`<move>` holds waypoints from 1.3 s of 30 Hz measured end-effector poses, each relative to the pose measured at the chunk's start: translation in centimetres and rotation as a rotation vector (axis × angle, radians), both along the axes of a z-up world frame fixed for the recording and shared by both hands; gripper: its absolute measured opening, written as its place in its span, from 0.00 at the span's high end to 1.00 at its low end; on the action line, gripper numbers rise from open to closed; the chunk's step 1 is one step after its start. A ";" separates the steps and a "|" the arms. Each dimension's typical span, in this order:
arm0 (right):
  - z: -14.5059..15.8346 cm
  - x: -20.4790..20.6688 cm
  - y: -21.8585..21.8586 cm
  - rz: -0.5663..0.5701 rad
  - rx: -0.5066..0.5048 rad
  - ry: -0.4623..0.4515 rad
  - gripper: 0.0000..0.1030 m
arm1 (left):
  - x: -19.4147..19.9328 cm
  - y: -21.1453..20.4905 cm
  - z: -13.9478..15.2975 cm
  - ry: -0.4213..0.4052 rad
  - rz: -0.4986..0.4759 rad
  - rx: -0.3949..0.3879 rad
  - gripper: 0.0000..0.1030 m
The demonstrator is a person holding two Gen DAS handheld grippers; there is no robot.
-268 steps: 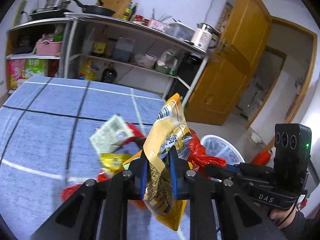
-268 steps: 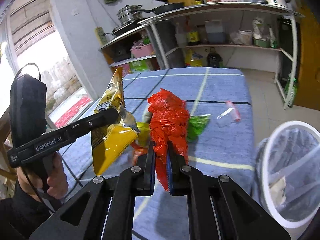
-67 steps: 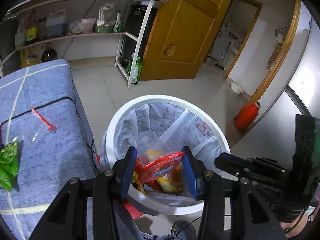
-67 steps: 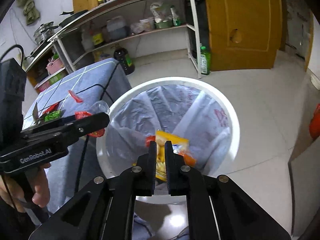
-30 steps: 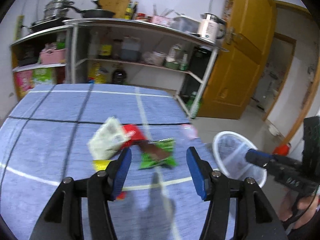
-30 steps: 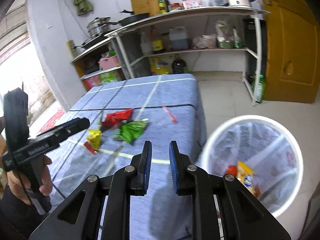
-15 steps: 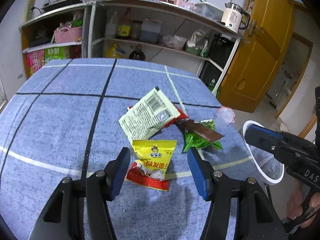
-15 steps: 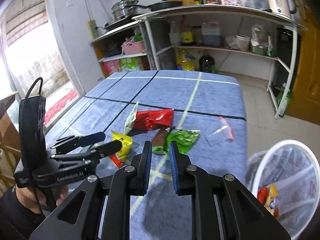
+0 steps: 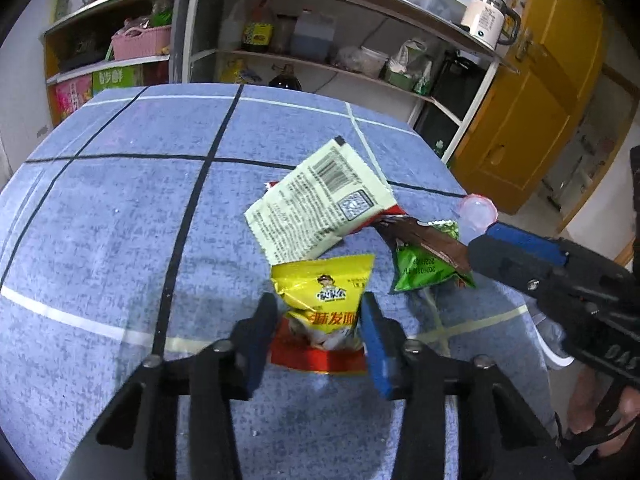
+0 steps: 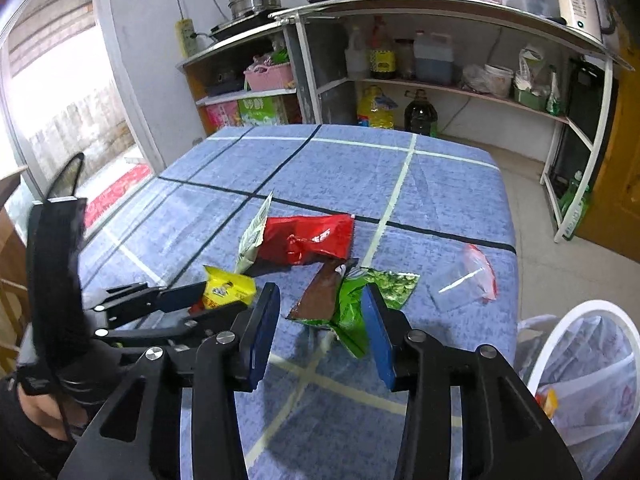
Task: Collect trash
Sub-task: 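Grasp the yellow snack bag with the left tool while the right tool grasps the brown wrapper, then carry both wrappers over the bin and open both tools to drop them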
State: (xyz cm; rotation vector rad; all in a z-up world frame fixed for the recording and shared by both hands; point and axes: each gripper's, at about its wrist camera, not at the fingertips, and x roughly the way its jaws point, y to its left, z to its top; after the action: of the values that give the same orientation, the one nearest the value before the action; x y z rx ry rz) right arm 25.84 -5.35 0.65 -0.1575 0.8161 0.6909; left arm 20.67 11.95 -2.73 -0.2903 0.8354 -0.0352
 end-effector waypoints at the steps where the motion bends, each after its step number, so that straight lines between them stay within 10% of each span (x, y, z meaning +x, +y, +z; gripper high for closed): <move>1: -0.1 0.0 0.3 0.002 -0.009 -0.003 0.58 | -0.2 0.2 0.0 -0.002 0.007 -0.007 0.64; 15: -1.7 0.7 1.9 -0.019 -0.136 -0.029 0.74 | -2.3 2.4 0.2 -0.017 0.052 -0.022 0.65; 39: 2.6 -3.0 -9.2 -0.169 0.027 -0.081 0.74 | -2.2 -3.3 4.3 -0.144 -0.082 -0.001 0.65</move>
State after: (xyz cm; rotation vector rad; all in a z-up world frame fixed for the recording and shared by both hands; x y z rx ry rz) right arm 22.79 -14.52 3.21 -0.0908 0.7329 0.5329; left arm 18.50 8.60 1.58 -0.2513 0.7037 -0.1316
